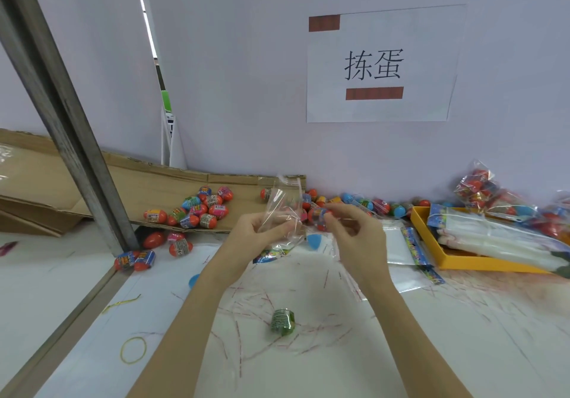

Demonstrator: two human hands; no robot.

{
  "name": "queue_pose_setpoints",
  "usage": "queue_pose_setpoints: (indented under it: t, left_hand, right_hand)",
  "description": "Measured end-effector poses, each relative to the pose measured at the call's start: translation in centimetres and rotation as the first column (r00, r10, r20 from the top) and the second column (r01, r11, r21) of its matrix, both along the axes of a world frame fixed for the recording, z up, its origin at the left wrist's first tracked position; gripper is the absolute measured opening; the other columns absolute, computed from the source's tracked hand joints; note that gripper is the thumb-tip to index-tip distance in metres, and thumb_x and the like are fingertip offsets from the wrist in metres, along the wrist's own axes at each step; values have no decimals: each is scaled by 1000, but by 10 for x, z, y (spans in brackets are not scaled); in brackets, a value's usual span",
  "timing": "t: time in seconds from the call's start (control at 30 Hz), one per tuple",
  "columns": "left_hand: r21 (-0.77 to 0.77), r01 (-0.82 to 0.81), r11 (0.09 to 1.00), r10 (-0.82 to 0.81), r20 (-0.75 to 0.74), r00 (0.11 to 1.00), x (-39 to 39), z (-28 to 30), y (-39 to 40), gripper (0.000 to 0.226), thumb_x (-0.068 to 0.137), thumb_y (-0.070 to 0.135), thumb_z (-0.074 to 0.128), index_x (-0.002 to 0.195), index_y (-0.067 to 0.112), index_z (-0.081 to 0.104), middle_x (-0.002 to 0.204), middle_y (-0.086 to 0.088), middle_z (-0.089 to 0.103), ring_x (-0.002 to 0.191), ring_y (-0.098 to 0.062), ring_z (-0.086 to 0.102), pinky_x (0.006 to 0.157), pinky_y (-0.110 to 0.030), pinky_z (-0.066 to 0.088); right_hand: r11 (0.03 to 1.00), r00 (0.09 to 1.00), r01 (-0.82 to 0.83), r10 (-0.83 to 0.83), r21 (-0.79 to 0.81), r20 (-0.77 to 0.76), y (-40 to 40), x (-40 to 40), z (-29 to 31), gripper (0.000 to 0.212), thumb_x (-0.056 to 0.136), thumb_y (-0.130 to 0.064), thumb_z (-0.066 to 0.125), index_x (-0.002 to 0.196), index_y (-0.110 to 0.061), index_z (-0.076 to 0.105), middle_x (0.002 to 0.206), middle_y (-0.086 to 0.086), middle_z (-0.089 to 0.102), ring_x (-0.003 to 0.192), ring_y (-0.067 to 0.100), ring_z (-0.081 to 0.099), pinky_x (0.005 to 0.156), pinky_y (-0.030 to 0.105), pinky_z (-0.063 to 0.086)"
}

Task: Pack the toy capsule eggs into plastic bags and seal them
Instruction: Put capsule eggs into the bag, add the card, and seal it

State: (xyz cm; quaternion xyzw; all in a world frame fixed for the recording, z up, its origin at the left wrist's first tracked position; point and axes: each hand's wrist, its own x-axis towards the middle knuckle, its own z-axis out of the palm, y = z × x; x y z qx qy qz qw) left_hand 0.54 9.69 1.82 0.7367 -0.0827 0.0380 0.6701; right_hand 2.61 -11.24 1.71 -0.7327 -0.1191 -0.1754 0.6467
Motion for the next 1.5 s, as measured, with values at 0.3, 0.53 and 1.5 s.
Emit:
queue_pose_setpoints:
  t: [0.3,0.53,1.5]
  left_hand:
    - [223,37,974,-52,60,997,3,-5,-10,19,92,21,82,108,12,79,98,-4,81,78,-28,80,81,-39,64]
    - [334,-47,941,4,128,992,6,-12,-13,23,91,38,82,109,24,77,91,-2,78,76,-20,79,75,-46,65]
    - [601,-341,723,85,412,907,6,-7,-14,12,87,12,68,84,19,77,63,6,64,61,-14,56,59,-36,48]
  right_hand:
    - [976,916,105,-21,-189,401,7,-6,9,21,93,-10,75,113,-17,75,105,-8,72,94,7,66,83,16,52]
    - [947,931,44,77,-317,357,3,-1,3,19,94,-10,74,110,-19,75,107,-9,71,90,4,64,78,10,48]
    - [884,945,33,125,-466,302,41,-23,-18,12,98,-30,69,101,-26,79,107,-15,68,110,13,54,100,32,33]
